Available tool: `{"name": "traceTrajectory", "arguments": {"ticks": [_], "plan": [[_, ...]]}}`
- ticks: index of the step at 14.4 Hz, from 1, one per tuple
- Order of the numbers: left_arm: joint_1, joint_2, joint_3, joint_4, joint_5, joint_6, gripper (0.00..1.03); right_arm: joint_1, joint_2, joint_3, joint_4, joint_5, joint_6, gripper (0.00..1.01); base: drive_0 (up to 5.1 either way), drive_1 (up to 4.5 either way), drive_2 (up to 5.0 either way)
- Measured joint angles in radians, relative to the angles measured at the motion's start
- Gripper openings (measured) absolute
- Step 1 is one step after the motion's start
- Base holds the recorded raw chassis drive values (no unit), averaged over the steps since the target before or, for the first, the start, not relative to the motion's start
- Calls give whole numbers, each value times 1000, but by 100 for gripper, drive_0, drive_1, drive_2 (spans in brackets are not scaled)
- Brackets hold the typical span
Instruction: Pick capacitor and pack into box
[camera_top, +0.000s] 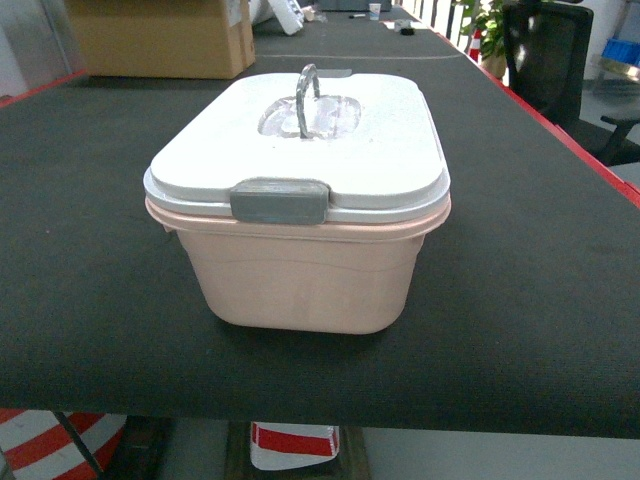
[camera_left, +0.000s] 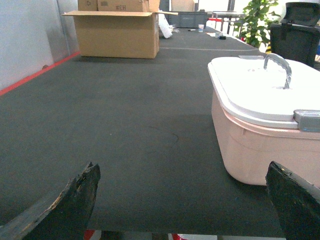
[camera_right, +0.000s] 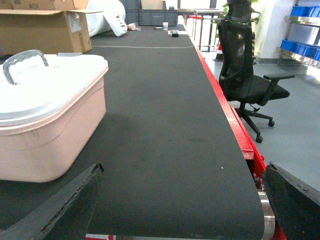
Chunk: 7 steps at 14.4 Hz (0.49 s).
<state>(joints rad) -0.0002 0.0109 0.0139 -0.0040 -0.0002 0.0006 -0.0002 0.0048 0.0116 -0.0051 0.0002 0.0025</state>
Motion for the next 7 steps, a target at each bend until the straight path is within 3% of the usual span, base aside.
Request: {"name": "traceTrajectory", "arguments": {"ticks": [7], "plan": [[0,0,0,0,0,0,98,0,0,0,0,0,0,98,0,0,0]]}}
